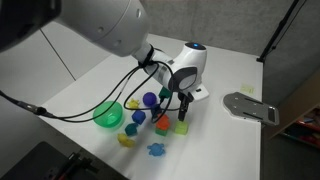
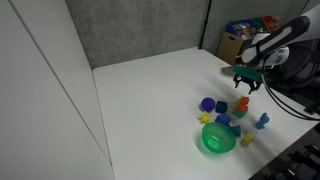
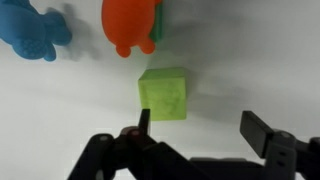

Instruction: Take the green block off of the blue block

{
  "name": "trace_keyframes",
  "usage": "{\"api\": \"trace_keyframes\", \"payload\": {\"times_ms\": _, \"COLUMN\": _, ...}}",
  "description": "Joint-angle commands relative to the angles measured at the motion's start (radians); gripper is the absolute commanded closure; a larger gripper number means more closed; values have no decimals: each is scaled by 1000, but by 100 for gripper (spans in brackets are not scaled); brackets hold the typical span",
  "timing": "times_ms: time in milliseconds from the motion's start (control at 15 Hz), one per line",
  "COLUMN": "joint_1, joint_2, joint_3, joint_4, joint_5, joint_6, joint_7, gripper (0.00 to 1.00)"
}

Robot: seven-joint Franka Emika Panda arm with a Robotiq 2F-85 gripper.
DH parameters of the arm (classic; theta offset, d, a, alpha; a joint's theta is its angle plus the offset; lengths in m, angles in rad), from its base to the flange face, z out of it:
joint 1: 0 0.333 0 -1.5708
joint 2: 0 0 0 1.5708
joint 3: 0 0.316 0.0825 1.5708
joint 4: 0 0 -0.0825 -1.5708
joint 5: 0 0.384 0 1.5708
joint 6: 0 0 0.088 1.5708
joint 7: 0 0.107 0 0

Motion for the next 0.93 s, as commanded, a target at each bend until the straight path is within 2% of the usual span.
{"api": "trace_keyframes", "payload": {"times_ms": 0, "joint_1": 22, "joint_2": -128, "joint_3": 26, "joint_4": -25, "joint_5": -38, "joint_6": -92, "joint_7": -131, "gripper": 0}}
{"api": "trace_keyframes", "payload": {"times_ms": 467, "joint_1": 111, "joint_2": -343, "joint_3": 75, "joint_4": -87, "joint_5": -127, "joint_6": -295, "joint_7": -321, "gripper": 0}}
{"api": "trace_keyframes", "payload": {"times_ms": 867, "joint_1": 132, "joint_2": -538, "joint_3": 116, "joint_4": -162, "joint_5": -199, "joint_6": -487, "joint_7": -545, "gripper": 0}}
